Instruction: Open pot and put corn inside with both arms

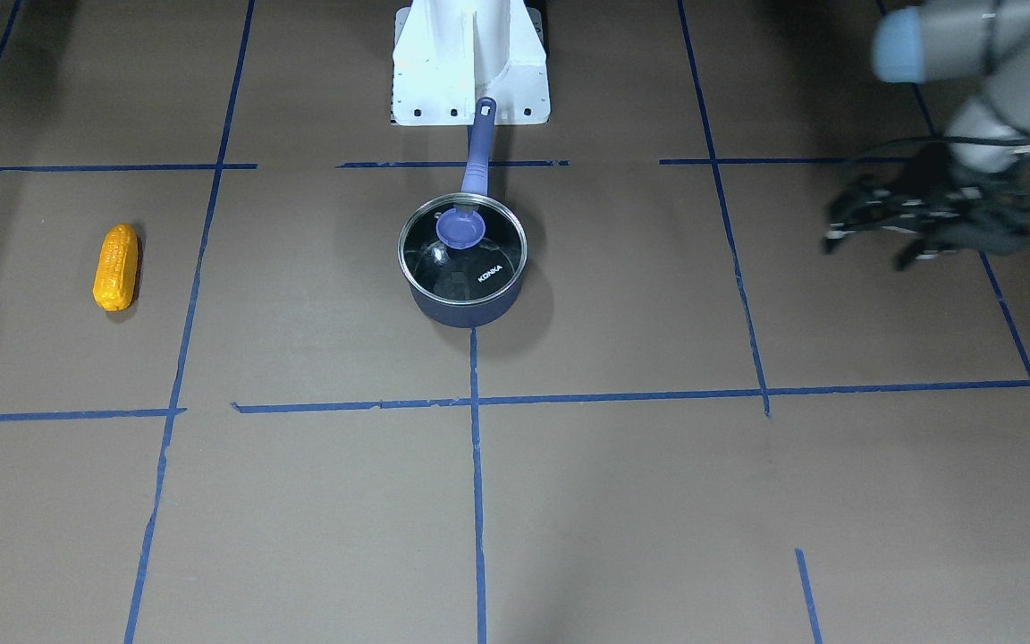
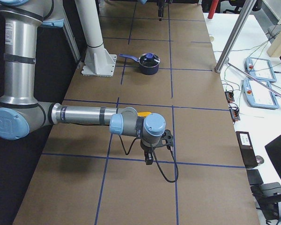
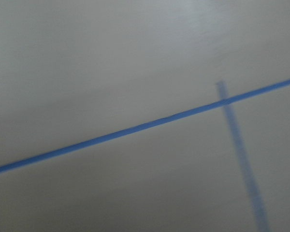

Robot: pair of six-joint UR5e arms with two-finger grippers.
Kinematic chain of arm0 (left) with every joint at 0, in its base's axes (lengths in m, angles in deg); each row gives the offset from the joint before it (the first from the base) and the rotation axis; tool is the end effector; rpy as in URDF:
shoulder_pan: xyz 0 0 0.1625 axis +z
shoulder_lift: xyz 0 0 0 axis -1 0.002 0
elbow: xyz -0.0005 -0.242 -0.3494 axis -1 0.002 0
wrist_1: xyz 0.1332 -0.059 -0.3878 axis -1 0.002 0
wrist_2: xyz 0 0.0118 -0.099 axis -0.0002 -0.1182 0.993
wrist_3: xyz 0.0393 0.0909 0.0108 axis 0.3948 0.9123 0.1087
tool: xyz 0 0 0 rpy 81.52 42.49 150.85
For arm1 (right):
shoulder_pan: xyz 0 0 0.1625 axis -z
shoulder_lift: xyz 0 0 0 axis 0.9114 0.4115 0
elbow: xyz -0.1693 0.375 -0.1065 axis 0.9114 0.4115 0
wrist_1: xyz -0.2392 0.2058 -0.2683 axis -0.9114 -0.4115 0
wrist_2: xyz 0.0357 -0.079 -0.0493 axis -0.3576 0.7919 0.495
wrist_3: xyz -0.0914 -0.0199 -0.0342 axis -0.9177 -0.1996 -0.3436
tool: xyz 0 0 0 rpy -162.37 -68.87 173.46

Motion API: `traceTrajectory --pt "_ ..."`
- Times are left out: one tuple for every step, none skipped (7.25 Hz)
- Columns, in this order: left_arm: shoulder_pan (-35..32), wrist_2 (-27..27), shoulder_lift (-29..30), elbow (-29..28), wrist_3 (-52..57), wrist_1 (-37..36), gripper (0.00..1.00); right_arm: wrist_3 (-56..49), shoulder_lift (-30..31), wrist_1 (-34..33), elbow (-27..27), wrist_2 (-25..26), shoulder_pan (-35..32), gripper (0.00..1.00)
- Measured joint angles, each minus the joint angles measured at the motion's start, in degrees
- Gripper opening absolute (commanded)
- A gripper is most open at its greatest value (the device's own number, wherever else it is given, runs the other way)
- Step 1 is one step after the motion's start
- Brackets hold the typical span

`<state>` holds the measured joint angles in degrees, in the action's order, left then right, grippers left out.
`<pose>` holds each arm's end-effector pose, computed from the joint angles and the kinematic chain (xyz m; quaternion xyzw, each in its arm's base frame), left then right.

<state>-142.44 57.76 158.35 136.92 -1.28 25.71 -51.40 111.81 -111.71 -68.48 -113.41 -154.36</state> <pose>0.2737 -0.4835 0.3471 0.0816 0.4453 0.0397 0.8908 0.0507 -0.4333 0.6614 0.0024 -0.3978 -0.0977 0.9123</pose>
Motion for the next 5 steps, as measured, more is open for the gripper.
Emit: traceTrajectory --pt "8.11 -5.31 9.28 0.24 -7.86 -8.87 1.00 0.00 0.00 0.02 0.01 -0.02 0.03 1.00" --pt "14.62 -9.99 19.10 -0.60 -13.63 -17.67 1.00 0.00 0.00 0.00 0.01 -0.04 0.08 1.00" --pt "18.64 -12.42 27.36 -3.56 -18.32 -22.30 1.00 0.02 0.00 -0.01 0.01 -0.05 0.16 1.00" --pt "20.80 -13.77 34.17 -8.38 -21.24 -24.05 1.00 0.05 0.00 -0.02 0.01 -0.05 0.20 1.00" --pt "22.11 -14.88 38.20 -12.43 -22.46 -24.08 1.00 0.06 0.00 -0.02 0.01 -0.05 0.22 1.00"
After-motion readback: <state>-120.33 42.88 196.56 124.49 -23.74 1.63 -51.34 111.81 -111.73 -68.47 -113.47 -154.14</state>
